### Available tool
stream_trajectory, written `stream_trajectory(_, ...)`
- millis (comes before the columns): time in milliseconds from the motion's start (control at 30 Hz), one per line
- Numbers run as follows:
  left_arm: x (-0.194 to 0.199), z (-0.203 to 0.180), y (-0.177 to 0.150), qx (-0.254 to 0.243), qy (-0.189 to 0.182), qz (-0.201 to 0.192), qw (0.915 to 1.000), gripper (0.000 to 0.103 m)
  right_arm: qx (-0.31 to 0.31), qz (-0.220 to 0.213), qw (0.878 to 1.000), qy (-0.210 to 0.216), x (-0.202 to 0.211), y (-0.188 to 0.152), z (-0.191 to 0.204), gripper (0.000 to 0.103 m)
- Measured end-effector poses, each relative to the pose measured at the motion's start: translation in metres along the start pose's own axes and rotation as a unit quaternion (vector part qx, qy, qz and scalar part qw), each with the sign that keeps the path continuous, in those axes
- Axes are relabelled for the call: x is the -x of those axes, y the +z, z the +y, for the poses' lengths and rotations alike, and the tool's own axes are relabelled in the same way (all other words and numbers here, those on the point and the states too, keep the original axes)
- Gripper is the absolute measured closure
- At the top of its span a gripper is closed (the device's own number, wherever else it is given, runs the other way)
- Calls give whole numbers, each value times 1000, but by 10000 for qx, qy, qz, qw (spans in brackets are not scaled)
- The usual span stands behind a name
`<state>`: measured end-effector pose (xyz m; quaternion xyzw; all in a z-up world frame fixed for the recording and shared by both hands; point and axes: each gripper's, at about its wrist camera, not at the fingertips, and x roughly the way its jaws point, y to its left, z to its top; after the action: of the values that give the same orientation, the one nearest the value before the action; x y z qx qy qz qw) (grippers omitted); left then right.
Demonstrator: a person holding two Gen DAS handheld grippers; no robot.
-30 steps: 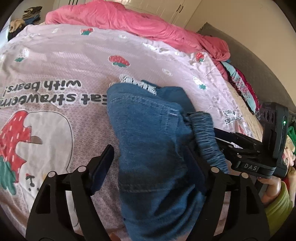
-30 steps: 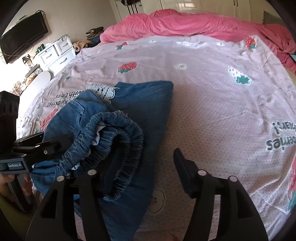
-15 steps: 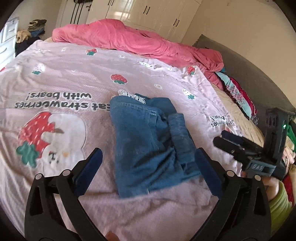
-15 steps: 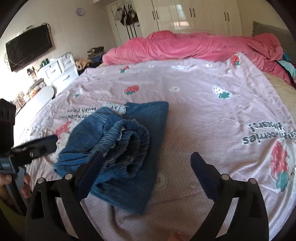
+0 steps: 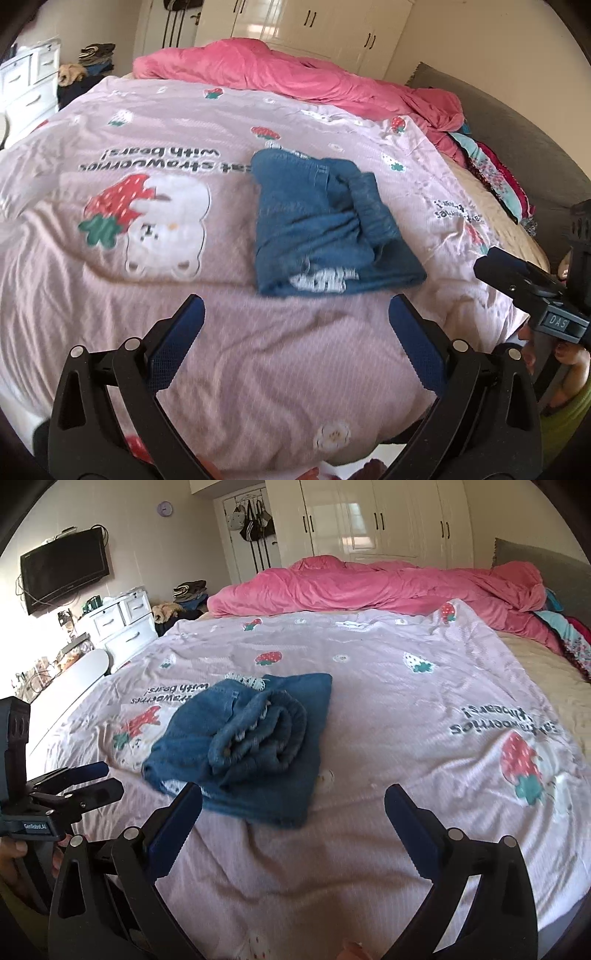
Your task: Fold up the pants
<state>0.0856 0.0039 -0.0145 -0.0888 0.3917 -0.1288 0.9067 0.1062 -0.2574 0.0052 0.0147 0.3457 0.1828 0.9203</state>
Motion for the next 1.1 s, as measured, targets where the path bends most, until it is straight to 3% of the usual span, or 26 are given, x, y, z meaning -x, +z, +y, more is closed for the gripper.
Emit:
stream_trajectory(467, -5, -4, -31, -23, 258, 74, 9996, 9, 46, 271, 9994, -221, -10, -48, 12, 4)
stream_trajectory(1100, -2, -4, -28, -26, 534, 45, 9986, 9, -50, 317, 9990, -306, -14, -52, 7, 4)
